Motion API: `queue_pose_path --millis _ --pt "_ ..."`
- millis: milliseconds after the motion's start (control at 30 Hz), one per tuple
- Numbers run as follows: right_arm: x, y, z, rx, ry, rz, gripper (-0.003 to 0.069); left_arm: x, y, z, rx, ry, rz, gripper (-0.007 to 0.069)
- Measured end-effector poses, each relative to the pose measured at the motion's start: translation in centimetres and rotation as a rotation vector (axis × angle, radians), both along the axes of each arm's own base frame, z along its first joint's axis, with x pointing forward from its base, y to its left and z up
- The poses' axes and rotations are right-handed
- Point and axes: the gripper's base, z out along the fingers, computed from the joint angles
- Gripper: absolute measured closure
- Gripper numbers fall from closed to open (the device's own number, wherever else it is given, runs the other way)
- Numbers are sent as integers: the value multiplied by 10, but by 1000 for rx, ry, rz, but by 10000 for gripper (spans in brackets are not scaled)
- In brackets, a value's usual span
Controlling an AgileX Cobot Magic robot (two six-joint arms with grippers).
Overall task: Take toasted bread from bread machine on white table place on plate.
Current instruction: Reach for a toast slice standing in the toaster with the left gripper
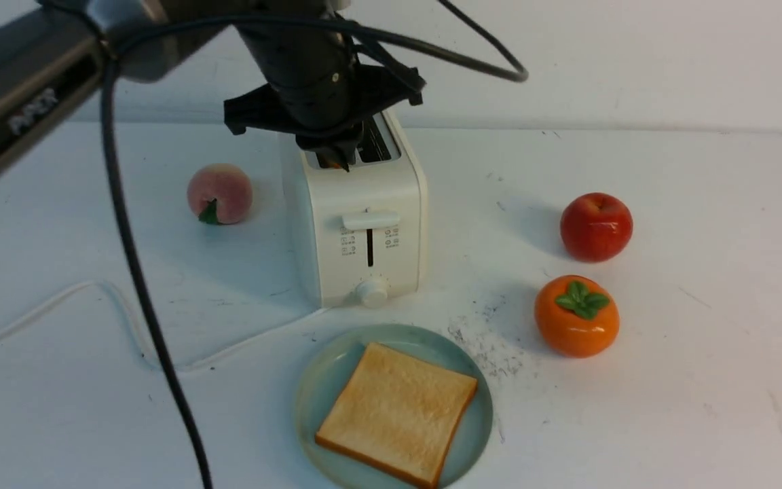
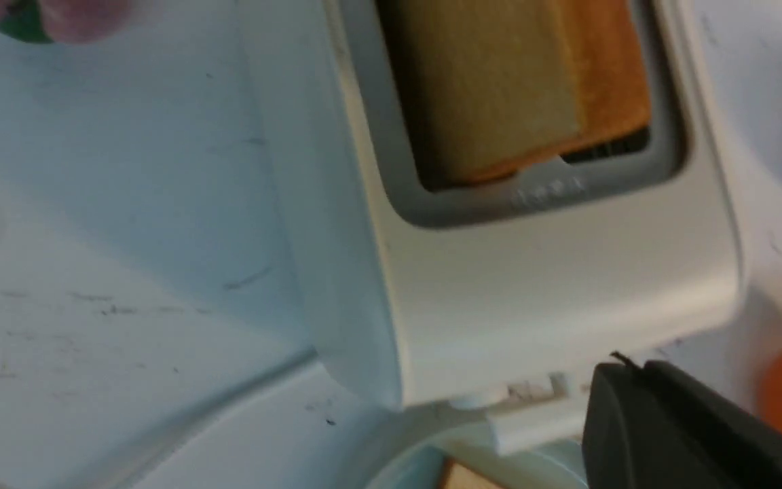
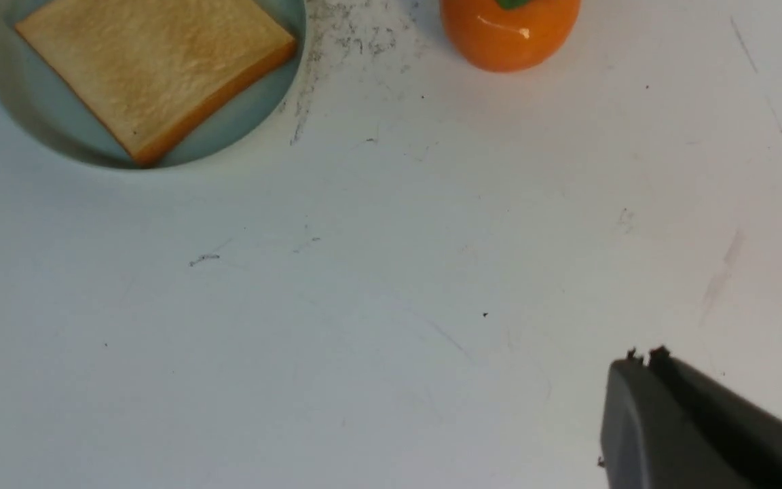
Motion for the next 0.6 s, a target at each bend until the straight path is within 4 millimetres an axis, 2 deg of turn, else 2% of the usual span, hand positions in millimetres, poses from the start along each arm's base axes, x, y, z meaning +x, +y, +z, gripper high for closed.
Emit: queue_pose_path --millis 200,500,600 --pt "0 0 0 1 0 0 662 11 -6 -11 65 -66 40 566" --pt "0 0 0 1 0 0 661 15 -3 -8 89 -117 79 329" --pt "0 0 0 1 0 0 661 17 -4 -6 72 -147 70 282"
